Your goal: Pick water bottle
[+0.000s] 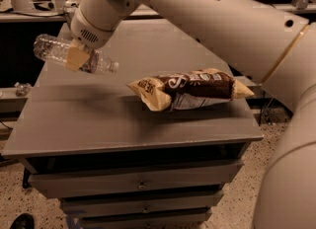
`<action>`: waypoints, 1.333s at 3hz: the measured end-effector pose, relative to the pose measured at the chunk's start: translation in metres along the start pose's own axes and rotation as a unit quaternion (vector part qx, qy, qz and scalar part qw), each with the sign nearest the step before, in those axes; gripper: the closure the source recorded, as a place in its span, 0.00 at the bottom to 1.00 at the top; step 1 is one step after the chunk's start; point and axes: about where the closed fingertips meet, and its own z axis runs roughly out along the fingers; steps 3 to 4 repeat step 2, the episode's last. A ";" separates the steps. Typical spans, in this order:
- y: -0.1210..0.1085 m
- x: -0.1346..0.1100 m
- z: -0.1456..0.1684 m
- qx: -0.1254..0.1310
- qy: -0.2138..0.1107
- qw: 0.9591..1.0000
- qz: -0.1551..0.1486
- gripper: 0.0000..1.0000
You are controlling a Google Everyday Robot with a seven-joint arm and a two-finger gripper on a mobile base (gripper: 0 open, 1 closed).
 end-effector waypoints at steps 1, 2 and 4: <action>-0.032 -0.009 -0.033 0.011 -0.046 0.999 0.019 1.00; -0.036 -0.018 -0.041 0.015 -0.057 0.998 0.018 1.00; -0.036 -0.018 -0.041 0.015 -0.057 0.998 0.018 1.00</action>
Offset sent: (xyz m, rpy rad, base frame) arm 0.0232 -0.0148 0.0324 0.0875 -0.0024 -0.0258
